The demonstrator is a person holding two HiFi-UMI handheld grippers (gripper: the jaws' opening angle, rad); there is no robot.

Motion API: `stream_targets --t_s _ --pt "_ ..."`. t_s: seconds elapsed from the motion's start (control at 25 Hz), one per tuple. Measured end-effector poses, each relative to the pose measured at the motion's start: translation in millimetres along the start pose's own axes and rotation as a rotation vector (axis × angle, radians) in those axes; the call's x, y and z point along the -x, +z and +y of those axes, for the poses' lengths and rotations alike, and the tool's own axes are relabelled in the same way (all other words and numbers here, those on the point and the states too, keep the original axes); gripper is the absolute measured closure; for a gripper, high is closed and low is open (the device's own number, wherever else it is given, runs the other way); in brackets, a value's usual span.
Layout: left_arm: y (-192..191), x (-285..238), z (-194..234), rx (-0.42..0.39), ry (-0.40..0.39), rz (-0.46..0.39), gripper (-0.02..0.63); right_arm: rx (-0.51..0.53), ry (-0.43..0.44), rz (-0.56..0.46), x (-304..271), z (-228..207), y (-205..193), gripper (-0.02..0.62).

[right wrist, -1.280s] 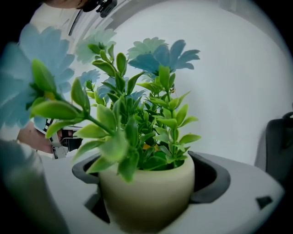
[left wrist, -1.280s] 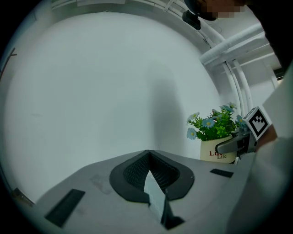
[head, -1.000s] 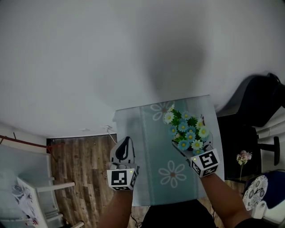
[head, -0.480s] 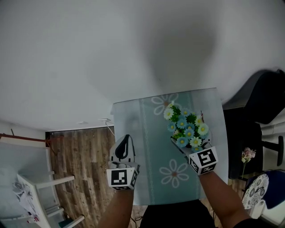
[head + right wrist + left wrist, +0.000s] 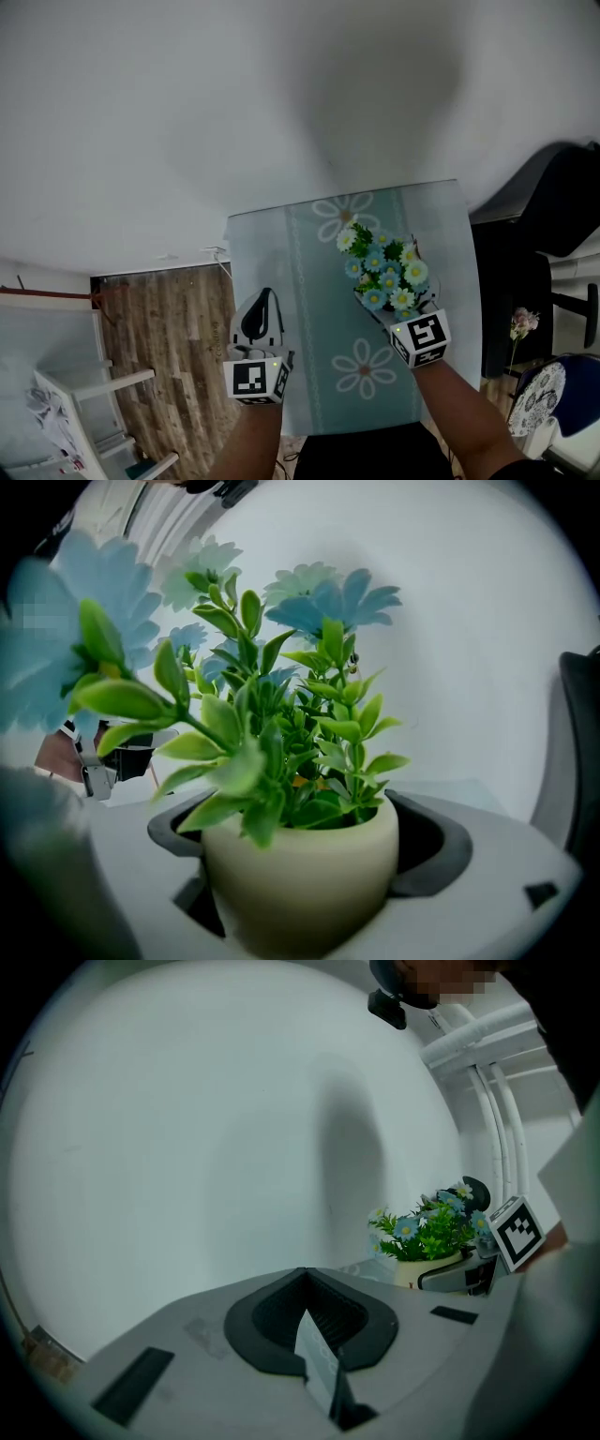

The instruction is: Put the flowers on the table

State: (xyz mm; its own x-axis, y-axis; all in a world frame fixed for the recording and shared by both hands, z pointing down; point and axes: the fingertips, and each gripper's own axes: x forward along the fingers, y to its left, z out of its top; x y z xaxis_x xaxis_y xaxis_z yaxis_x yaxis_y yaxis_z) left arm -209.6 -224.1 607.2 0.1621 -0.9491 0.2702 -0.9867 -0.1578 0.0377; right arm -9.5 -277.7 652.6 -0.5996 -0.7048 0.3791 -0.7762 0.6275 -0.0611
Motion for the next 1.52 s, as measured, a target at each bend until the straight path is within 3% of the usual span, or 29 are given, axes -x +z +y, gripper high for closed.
stream_targets --t_s 0.44,0.92,1.52 --pt "6.6 -1.1 7.6 -0.014 0.02 -0.015 0.603 -0.005 0.008 0.065 -1.1 0.7 -24.8 0.052" --pt "21.3 1.7 5.0 -0.016 0.015 -0.037 0.603 -0.039 -0.017 0.125 5.0 2.7 -25.9 0.052" --pt "43.7 32.7 -5.7 -0.039 -0.001 -0.078 0.603 -0.057 -0.025 0.086 50.9 28.4 -22.2 0.052"
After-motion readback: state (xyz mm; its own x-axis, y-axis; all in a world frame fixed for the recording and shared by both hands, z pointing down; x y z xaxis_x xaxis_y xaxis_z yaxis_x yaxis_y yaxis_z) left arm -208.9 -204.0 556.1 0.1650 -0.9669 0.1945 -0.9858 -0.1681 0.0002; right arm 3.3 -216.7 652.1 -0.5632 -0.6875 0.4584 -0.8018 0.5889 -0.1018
